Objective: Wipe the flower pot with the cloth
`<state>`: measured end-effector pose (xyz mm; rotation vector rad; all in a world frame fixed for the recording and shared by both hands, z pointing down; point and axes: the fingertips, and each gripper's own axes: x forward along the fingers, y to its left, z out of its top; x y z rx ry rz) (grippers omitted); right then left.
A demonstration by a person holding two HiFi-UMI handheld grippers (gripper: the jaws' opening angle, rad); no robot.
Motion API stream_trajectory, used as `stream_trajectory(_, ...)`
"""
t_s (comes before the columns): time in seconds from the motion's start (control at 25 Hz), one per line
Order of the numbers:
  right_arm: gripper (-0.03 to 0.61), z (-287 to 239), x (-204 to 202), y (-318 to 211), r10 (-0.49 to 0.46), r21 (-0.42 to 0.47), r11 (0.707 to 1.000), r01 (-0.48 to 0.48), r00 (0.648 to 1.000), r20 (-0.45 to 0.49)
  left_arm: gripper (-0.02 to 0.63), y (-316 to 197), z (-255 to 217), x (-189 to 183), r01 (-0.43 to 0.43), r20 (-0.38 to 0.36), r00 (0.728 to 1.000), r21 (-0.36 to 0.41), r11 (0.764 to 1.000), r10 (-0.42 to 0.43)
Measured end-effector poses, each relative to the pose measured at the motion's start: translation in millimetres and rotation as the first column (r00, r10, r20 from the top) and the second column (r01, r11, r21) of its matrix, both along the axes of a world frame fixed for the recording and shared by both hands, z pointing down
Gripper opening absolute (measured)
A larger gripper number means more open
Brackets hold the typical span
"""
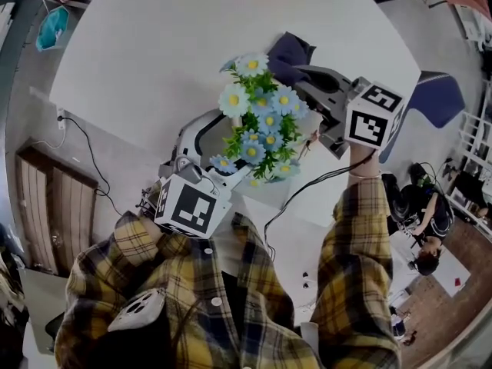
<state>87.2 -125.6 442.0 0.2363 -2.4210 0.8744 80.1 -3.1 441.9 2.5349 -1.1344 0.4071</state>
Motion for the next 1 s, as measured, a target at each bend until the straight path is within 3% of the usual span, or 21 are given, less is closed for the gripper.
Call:
stream_trajectory(0.28, 0.014, 5.0, 5.2, -4.4, -0.045, -0.028, 0.999, 0.045, 0.999, 0.004, 0.370, -13.2, 6.3, -9.4, -0.158, 0.047, 0.986, 0.006, 0.987, 0.157)
stream_trajectory(0.48, 0.014, 11.0, -2.5, -0.9, -0.091, -0.048, 0.995, 0.090, 0.996, -0.004, 0.370, -17.9, 12.9, -29.3, -0.346, 0.071, 0.935, -0.018, 0.938, 0.346)
stream_trajectory(0.6, 0.014, 14.5, -1.5, -0.3, -0.117, -0.064, 0.991, 0.117, 0.993, -0.003, 0.367, -22.6, 17.5, -35.5, -0.474, 0.104, 0.874, -0.030, 0.880, 0.474)
stream_trajectory(0.72, 0.014, 15.6, -1.3, 2.5, -0.136, -0.065, 0.989, 0.135, 0.991, -0.003, 0.365, -22.6, 19.3, -37.0, -0.594, 0.128, 0.794, -0.038, 0.803, 0.594)
stream_trajectory(0.88, 0.014, 13.2, -8.2, 2.9, -0.165, -0.082, 0.983, 0.164, 0.986, 0.005, 0.365, -22.5, 17.0, -36.9, -0.721, 0.139, 0.681, -0.041, 0.692, 0.719)
stream_trajectory(1.0, 0.014, 12.1, -14.8, 4.0, -0.196, -0.097, 0.976, 0.197, 0.980, 0.017, 0.365, -22.6, 16.3, -37.5, -0.806, 0.150, 0.577, -0.048, 0.589, 0.803)
